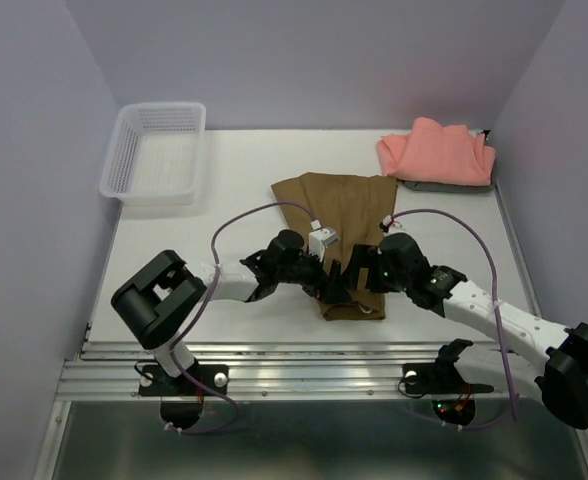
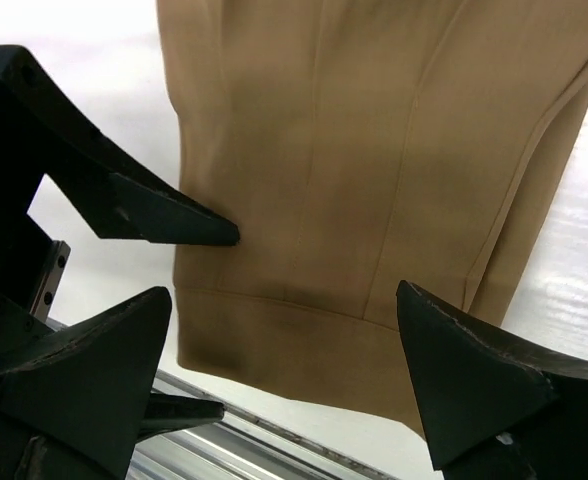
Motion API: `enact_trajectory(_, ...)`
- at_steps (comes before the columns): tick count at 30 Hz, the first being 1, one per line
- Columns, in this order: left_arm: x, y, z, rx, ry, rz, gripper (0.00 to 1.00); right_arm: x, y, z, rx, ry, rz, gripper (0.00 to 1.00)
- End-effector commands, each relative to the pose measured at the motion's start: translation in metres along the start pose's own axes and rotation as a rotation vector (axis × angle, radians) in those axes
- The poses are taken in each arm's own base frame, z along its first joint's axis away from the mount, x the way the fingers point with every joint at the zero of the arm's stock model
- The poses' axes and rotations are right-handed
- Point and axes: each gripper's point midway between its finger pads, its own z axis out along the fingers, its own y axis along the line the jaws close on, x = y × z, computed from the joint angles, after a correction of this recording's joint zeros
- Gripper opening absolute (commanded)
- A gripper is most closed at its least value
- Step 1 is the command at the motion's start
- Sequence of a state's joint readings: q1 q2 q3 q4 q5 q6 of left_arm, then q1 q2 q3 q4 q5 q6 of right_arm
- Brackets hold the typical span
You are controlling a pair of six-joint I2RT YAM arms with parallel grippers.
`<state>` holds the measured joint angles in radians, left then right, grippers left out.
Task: Fold and stack the skirts
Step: Fold the skirt
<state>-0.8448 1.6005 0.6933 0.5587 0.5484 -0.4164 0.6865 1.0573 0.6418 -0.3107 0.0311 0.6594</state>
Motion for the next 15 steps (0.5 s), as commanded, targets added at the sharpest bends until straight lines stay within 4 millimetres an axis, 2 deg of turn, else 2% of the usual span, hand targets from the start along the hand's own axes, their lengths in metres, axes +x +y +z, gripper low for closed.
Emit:
enact_trajectory(1,0.004,-0.027,0.007,0.168,0.023,0.034,0.99,0.013,0.022,0.002,-0.155,0.020,0.049,1.00)
enact_trajectory(5,0.038,-0.021,0.004,0.179,0.109,-0.013,0.99,0.033,0.018,0.008,-0.185,0.054,0.117,1.00)
enact_trajectory(6,0.044,-0.016,0.003,0.155,0.114,-0.023,0.99,0.043,0.009,0.010,-0.163,0.070,0.125,1.00)
enact_trajectory(7,0.059,-0.006,-0.001,0.114,0.143,-0.054,0.99,0.046,0.000,0.012,-0.135,0.064,0.145,1.00)
enact_trajectory(9,0.073,0.008,-0.003,0.048,0.165,-0.081,0.97,0.054,-0.014,0.013,-0.092,0.074,0.163,1.00)
enact_trajectory(11,0.081,0.028,-0.005,-0.060,0.171,-0.112,0.96,0.065,-0.034,0.014,-0.006,0.082,0.190,1.00)
enact_trajectory(13,0.075,0.037,-0.006,-0.125,0.147,-0.106,0.96,0.067,-0.040,0.012,0.006,0.073,0.186,1.00)
enact_trajectory(15,0.065,0.036,-0.006,-0.134,0.122,-0.083,0.96,0.064,-0.037,0.011,-0.006,0.067,0.171,1.00)
